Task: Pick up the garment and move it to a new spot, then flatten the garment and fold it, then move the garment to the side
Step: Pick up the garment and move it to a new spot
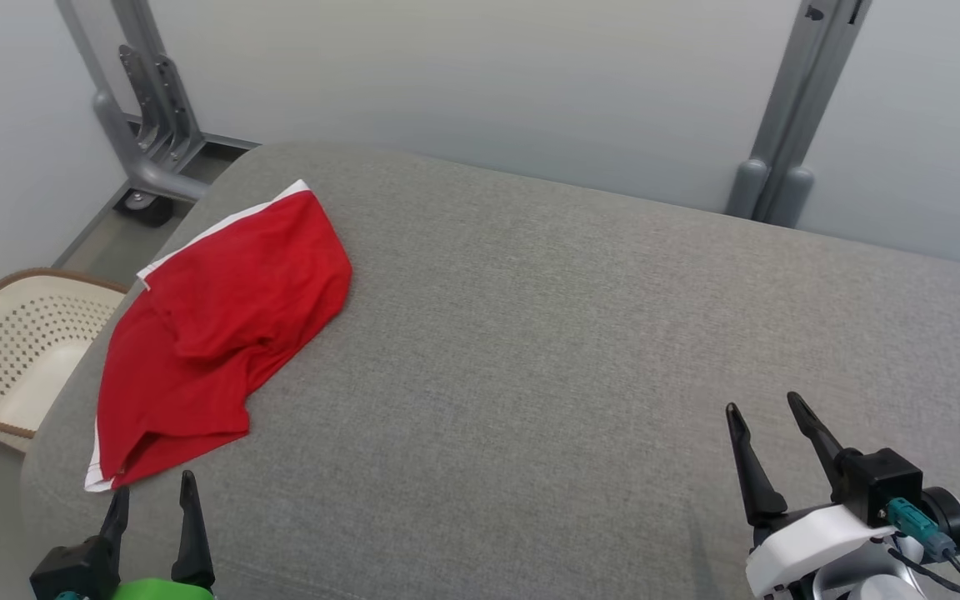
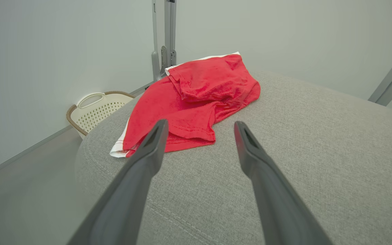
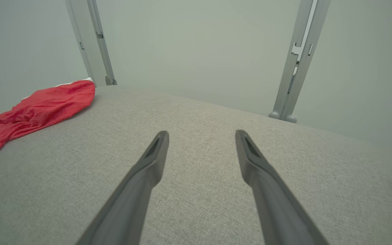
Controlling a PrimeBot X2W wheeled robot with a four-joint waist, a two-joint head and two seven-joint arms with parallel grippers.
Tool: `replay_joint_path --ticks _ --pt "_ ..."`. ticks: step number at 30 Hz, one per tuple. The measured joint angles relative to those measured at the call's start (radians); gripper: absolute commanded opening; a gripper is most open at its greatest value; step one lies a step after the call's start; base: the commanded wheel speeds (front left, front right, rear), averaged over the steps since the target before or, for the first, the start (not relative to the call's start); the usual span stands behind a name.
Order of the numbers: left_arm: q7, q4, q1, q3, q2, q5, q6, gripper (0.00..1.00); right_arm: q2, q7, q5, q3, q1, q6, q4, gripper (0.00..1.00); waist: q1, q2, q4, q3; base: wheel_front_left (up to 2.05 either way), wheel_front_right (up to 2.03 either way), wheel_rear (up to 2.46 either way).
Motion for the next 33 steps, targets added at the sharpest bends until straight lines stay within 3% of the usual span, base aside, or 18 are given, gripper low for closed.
replay_joint_path --ticks 9,16,19,26,33 --pt "0.0 -0.007 0.027 0.03 0.013 0.0 0.0 1.0 0.015 0.0 -0.006 0.021 0.001 0.005 0.011 1.0 0.0 0.0 0.071 -0.02 0.0 0.0 0.0" --pt "0.0 -0.017 0.034 0.046 0.014 -0.019 -0.002 1.0 0.017 0.0 -0.011 0.012 0.004 0.003 0.011 1.0 0.0 0.0 0.067 -0.007 0.0 0.0 0.0" --pt "0.012 -0.008 0.018 0.046 0.019 -0.04 -0.022 1.0 0.014 0.0 -0.012 0.007 0.005 0.002 0.006 1.0 0.0 0.0 0.065 0.011 0.0 0.0 0.0" --pt "0.16 -0.003 -0.146 0.064 0.064 -0.124 -0.063 1.0 -0.01 0.0 -0.027 0.008 -0.008 0.003 -0.005 1.0 0.0 0.0 0.058 0.085 0.0 0.0 0.0" --pt "0.38 0.064 -0.288 0.089 0.093 -0.241 -0.077 1.0 -0.013 0.0 -0.029 0.018 -0.042 0.018 -0.01 1.0 0.0001 0.0 0.036 0.174 0.0 0.0 0.0"
